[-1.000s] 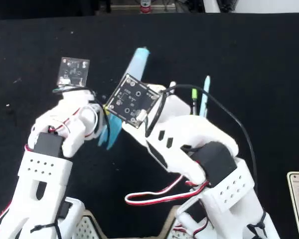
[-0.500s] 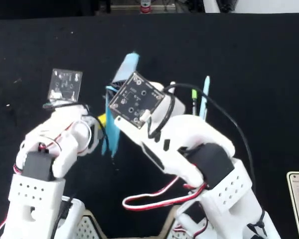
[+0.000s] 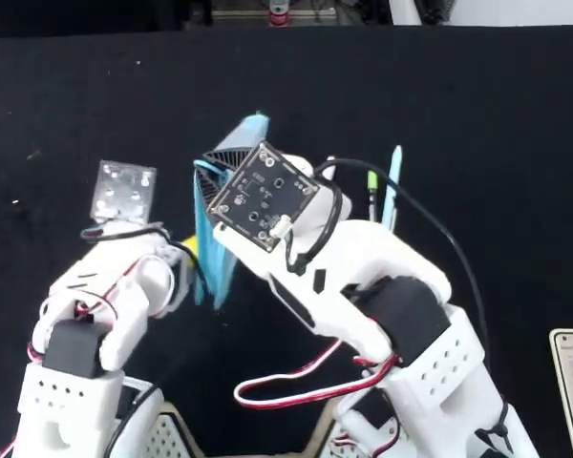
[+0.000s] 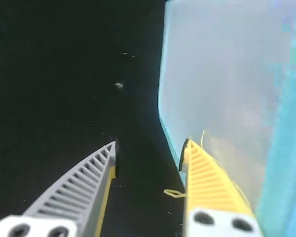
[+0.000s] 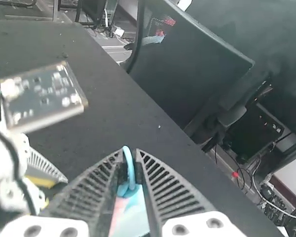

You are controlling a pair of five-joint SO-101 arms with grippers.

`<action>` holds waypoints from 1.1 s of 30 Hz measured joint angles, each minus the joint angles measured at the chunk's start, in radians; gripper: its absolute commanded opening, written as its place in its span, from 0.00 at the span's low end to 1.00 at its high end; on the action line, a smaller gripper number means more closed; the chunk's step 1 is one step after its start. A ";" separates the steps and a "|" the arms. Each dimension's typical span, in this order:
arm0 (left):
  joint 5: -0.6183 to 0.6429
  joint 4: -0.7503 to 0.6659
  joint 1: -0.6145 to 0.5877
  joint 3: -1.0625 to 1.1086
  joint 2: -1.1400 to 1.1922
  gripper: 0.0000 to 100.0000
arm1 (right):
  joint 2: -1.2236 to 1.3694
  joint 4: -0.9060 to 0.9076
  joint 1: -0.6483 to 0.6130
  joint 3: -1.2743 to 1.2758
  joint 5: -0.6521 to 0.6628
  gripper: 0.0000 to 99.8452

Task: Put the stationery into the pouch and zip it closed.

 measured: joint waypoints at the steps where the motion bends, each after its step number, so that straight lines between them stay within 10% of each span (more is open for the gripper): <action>1: -0.011 0.000 0.018 0.000 0.000 0.22 | 0.000 -0.002 0.000 0.000 0.000 0.01; 18: -0.031 0.000 0.038 0.000 0.000 0.22 | -0.110 0.315 0.000 -0.029 0.000 0.01; 33: -0.074 -0.021 -0.267 -0.103 0.003 0.22 | -0.075 0.189 -0.003 0.060 0.000 0.01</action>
